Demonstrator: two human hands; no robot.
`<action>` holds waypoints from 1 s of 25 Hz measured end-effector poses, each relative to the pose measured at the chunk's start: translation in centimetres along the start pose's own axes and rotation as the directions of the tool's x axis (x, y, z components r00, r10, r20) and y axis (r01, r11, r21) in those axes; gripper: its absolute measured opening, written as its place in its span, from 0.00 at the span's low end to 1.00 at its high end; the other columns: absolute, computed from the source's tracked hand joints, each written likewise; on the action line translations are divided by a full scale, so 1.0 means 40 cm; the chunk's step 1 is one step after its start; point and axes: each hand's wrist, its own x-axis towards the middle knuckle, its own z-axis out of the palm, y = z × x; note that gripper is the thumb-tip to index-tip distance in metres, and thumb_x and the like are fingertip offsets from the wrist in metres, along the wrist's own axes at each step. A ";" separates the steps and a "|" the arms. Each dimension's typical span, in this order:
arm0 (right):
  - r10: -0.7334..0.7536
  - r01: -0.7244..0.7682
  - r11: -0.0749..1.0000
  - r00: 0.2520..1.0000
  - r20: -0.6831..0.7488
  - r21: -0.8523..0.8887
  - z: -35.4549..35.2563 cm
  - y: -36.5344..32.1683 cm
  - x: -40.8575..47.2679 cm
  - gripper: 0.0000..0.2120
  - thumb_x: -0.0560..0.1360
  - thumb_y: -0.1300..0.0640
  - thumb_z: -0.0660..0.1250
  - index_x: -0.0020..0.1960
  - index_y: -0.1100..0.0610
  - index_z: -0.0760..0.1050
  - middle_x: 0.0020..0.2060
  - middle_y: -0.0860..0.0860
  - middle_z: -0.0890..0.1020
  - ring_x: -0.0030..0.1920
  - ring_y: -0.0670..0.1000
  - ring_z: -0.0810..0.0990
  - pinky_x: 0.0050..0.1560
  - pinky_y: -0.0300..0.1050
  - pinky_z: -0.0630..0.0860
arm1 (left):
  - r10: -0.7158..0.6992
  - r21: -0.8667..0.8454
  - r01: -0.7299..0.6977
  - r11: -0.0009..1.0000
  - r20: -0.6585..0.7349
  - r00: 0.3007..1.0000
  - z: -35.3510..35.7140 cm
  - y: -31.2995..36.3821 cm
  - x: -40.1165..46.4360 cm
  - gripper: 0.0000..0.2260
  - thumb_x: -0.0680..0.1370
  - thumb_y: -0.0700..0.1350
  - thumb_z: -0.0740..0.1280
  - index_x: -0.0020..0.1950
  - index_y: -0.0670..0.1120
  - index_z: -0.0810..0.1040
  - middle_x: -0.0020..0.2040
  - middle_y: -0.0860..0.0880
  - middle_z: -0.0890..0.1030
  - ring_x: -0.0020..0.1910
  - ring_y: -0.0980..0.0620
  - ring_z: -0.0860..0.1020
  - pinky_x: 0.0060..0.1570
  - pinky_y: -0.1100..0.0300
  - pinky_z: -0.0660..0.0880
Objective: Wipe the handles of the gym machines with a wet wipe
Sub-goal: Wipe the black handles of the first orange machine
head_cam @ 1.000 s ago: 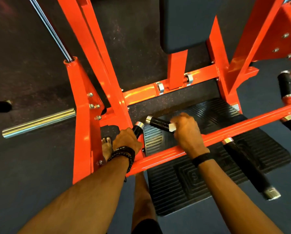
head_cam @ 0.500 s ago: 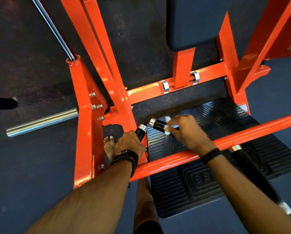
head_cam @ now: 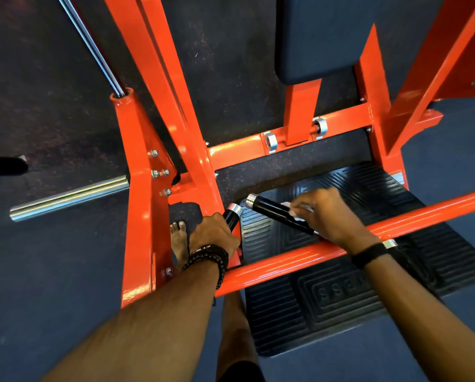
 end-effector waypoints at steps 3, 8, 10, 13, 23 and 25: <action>0.024 -0.022 0.997 0.999 -0.026 0.070 0.092 -0.057 0.117 0.03 0.75 0.61 0.70 0.45 0.58 0.83 0.41 0.57 0.84 0.42 0.53 0.82 0.47 0.48 0.79 | -0.004 -0.002 0.004 1.000 0.012 1.000 -0.002 0.002 0.002 0.16 0.73 0.43 0.69 0.60 0.44 0.76 0.58 0.43 0.80 0.60 0.41 0.77 0.59 0.52 0.73; -0.040 0.041 0.998 0.999 -0.026 0.054 0.052 -0.033 0.055 0.02 0.75 0.59 0.72 0.47 0.56 0.83 0.42 0.48 0.84 0.42 0.45 0.81 0.47 0.26 0.71 | -0.002 0.001 0.002 1.000 0.011 1.000 -0.005 0.003 -0.001 0.18 0.72 0.43 0.70 0.61 0.45 0.76 0.58 0.44 0.80 0.60 0.42 0.78 0.57 0.53 0.73; -0.069 0.067 0.995 0.997 0.031 0.071 -0.007 0.020 -0.015 0.06 0.74 0.62 0.73 0.50 0.55 0.84 0.44 0.47 0.86 0.44 0.41 0.83 0.46 0.24 0.71 | 0.000 0.009 0.000 1.000 0.007 1.000 -0.004 0.002 -0.001 0.18 0.73 0.44 0.70 0.62 0.45 0.76 0.58 0.45 0.80 0.60 0.42 0.78 0.57 0.53 0.73; -0.092 0.085 0.993 0.992 0.082 0.084 -0.033 0.053 -0.034 0.11 0.73 0.64 0.74 0.54 0.54 0.84 0.49 0.43 0.85 0.49 0.36 0.81 0.50 0.32 0.76 | 0.011 0.009 -0.011 1.000 -0.001 1.000 -0.001 0.001 0.002 0.17 0.72 0.45 0.70 0.61 0.45 0.76 0.57 0.45 0.81 0.59 0.42 0.79 0.56 0.53 0.73; -0.016 0.004 0.997 0.986 0.166 0.072 -0.004 0.026 0.054 0.08 0.77 0.63 0.68 0.44 0.55 0.85 0.34 0.46 0.84 0.36 0.43 0.80 0.38 0.33 0.74 | 0.001 -0.027 -0.001 1.000 0.012 1.000 0.004 0.002 0.005 0.18 0.72 0.44 0.71 0.61 0.44 0.76 0.56 0.45 0.80 0.57 0.42 0.80 0.51 0.52 0.75; 0.079 -0.121 0.985 0.951 0.300 0.125 -0.080 0.063 0.000 0.07 0.77 0.63 0.69 0.45 0.54 0.85 0.30 0.39 0.82 0.33 0.38 0.76 0.36 0.31 0.72 | 0.004 -0.011 -0.004 1.000 0.012 1.000 0.003 0.002 0.006 0.18 0.72 0.44 0.70 0.61 0.44 0.76 0.57 0.45 0.80 0.57 0.42 0.80 0.52 0.52 0.75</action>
